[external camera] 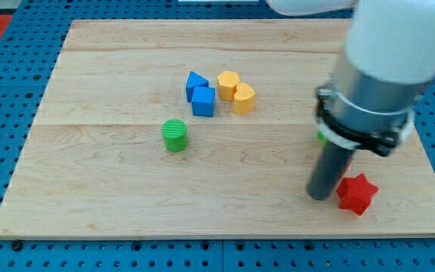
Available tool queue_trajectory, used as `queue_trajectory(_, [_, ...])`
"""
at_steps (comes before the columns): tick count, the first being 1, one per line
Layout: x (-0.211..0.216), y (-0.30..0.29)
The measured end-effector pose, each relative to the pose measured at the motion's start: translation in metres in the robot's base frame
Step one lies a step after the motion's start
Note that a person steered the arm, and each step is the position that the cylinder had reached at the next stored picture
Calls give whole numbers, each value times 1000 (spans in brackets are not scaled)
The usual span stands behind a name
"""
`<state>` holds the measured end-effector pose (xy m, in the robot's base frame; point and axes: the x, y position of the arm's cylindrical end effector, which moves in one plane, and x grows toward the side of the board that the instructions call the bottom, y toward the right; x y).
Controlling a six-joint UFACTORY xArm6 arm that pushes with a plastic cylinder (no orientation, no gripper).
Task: Slide the yellow heart towards the top side of the green star
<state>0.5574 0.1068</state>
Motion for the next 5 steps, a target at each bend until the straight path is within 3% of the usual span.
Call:
queue_trajectory(1, [-43, -78])
queue_trajectory(3, [-131, -96])
queue_trajectory(4, [-157, -58])
queue_trajectory(5, [-187, -63])
